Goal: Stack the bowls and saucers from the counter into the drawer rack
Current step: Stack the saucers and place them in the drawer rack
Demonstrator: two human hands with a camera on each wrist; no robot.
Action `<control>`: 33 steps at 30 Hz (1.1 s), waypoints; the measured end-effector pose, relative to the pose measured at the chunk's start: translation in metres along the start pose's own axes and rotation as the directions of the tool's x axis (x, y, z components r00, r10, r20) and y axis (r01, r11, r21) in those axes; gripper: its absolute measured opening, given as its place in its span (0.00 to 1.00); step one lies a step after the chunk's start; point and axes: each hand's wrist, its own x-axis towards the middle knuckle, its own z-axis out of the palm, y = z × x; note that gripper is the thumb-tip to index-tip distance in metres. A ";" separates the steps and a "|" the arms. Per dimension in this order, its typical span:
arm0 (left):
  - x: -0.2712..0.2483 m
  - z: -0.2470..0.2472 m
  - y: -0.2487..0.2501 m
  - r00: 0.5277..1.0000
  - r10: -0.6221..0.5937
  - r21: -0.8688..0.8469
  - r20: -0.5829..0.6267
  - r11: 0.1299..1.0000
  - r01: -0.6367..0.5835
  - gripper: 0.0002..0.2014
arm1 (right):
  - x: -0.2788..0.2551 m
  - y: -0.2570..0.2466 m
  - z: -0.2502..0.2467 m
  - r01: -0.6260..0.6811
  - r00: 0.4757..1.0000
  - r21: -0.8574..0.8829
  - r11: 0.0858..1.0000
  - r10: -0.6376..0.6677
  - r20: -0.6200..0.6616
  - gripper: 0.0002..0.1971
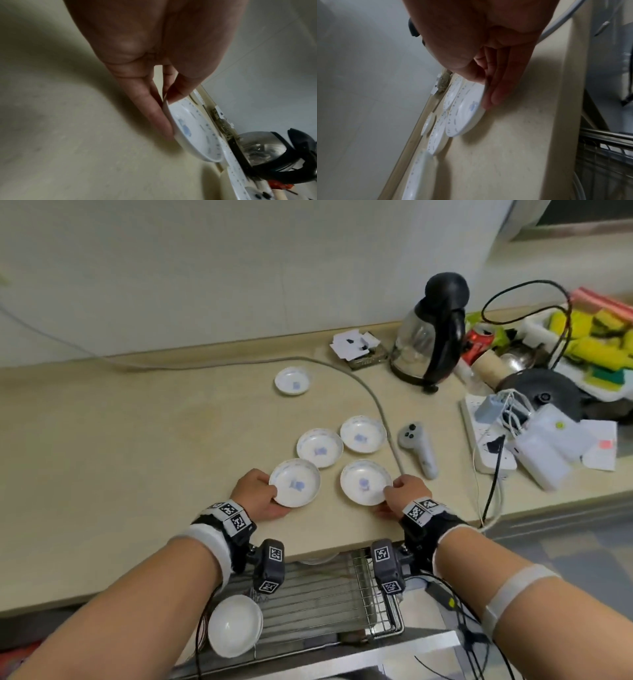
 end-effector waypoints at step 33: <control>0.097 0.033 0.095 0.983 0.027 0.165 -0.180 0.986 0.003 0.06 | 0.042 -0.106 -0.022 0.162 0.987 -0.298 0.941 -0.150 0.062 0.07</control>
